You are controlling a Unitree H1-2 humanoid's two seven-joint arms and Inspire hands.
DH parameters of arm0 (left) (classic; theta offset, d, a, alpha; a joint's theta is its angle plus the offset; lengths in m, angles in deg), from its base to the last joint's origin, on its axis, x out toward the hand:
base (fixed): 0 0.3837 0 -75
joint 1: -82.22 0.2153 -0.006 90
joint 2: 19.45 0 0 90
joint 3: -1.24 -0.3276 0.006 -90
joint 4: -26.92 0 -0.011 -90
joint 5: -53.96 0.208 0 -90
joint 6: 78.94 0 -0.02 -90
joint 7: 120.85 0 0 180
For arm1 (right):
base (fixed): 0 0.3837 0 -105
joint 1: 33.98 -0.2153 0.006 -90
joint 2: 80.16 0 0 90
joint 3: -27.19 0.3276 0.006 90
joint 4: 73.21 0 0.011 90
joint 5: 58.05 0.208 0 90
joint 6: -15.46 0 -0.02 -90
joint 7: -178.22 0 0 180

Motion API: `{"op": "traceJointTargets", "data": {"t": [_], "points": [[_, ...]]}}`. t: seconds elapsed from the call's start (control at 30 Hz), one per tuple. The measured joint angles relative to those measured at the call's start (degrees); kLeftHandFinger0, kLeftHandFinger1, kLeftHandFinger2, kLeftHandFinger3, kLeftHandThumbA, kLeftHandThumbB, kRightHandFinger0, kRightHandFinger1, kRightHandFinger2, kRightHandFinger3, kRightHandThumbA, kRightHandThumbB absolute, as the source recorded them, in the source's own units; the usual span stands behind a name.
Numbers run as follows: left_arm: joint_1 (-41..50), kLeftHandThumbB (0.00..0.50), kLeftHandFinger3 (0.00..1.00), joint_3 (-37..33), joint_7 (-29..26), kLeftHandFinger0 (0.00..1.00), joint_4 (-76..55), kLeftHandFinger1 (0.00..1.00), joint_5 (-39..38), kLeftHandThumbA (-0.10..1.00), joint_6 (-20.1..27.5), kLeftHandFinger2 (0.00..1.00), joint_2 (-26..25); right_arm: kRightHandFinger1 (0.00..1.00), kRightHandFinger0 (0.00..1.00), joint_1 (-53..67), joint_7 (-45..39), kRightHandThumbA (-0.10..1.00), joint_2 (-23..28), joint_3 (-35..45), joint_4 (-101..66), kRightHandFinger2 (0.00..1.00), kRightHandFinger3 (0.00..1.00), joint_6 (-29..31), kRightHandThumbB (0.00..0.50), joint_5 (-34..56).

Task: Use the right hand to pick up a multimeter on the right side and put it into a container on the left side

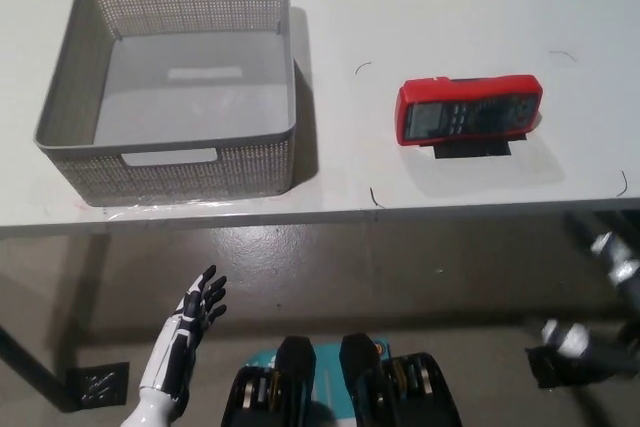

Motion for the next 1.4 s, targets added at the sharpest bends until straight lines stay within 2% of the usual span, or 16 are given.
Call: {"op": "traceJointTargets", "data": {"t": [0.1,0.17,0.23,0.37,0.43,0.47,0.57,0.63,0.77,0.83,0.87,0.93,1.0,1.07,1.4], "points": [[0.0,0.445,1.0,0.0,0.0,1.0,0.0,1.0,0.0,1.0,0.0,1.0,0.1,1.0,1.0,-7.0,-1.1,1.0,4.7,0.6,-2.7,1.0,1.0,-3.5,0.364,-1.3],[0.0,0.444,1.0,0.0,0.0,1.0,0.0,1.0,0.0,1.0,0.0,1.0,0.1,1.0,1.0,-12.5,-2.4,1.0,7.3,0.2,-3.2,1.0,1.0,-6.5,0.347,-2.0],[0.1,0.443,1.0,0.0,0.0,1.0,0.1,1.0,0.0,1.0,0.0,1.0,0.1,1.0,1.0,-16.8,-3.7,1.0,9.2,-0.6,-2.8,1.0,1.0,-8.7,0.354,-2.5],[0.2,0.472,1.0,0.0,0.0,1.0,0.5,1.0,0.0,1.0,0.0,1.0,0.1,1.0,1.0,-27.0,-7.2,1.0,12.4,-4.1,0.7,1.0,1.0,-13.6,0.407,-3.4],[0.2,0.472,1.0,0.1,0.0,1.0,0.6,1.0,0.0,1.0,0.0,1.0,0.0,1.0,1.0,-31.7,-8.8,1.0,13.1,-6.3,3.9,1.0,1.0,-15.5,0.409,-4.0],[0.2,0.463,1.0,0.1,0.0,1.0,0.7,1.0,0.0,1.0,0.0,1.0,0.1,1.0,1.0,-33.9,-9.6,1.0,13.2,-7.5,5.8,1.0,1.0,-16.3,0.391,-4.3],[0.3,0.448,1.0,0.1,0.0,1.0,0.7,1.0,0.0,1.0,0.0,1.0,0.1,1.0,1.0,-40.9,-12.2,1.0,13.2,-11.6,13.0,1.0,1.0,-18.8,0.428,-5.4],[0.3,0.45,1.0,0.1,0.1,1.0,0.8,1.0,0.0,1.0,0.0,1.0,0.1,1.0,1.0,-44.7,-13.7,1.0,13.0,-14.4,18.3,1.0,1.0,-19.9,0.407,-6.1],[0.3,0.441,1.0,0.1,0.0,1.0,0.9,1.0,0.0,1.0,0.0,1.0,0.1,1.0,1.0,-51.4,-16.2,1.0,11.6,-18.5,29.4,1.0,1.0,-20.6,0.431,-6.9],[0.3,0.452,1.0,0.1,0.0,1.0,0.9,1.0,0.1,1.0,0.0,1.0,0.1,1.0,1.0,-55.4,-17.6,1.0,9.9,-21.0,37.3,1.0,1.0,-20.8,0.404,-7.6],[0.3,0.461,1.0,0.1,0.0,1.0,0.9,1.0,0.1,1.0,0.0,1.0,0.1,1.0,1.0,-56.7,-18.0,1.0,9.1,-21.8,40.2,1.0,1.0,-20.8,0.409,-7.8],[0.3,0.468,1.0,0.1,0.1,1.0,0.9,1.0,0.1,1.0,0.0,1.0,0.1,1.0,1.0,-58.8,-18.6,1.0,7.6,-23.3,45.3,1.0,1.0,-20.7,0.46,-8.2],[0.3,0.469,1.0,0.1,0.0,1.0,0.9,1.0,0.1,1.0,0.0,1.0,0.1,1.0,1.0,-61.1,-19.0,1.0,5.8,-25.0,50.9,1.0,1.0,-20.7,0.464,-8.7],[0.3,0.467,1.0,0.1,0.1,1.0,0.9,1.0,0.1,1.0,0.0,1.0,0.1,1.0,1.0,-64.0,-19.4,1.0,3.3,-27.8,59.0,1.0,1.0,-20.6,0.499,-9.9],[0.3,0.488,1.0,0.1,0.1,1.0,0.8,1.0,0.1,1.0,0.0,1.0,0.1,1.0,1.0,-76.2,-19.0,1.0,-6.7,-35.7,85.7,1.0,1.0,-20.1,0.5,-14.9]]}}
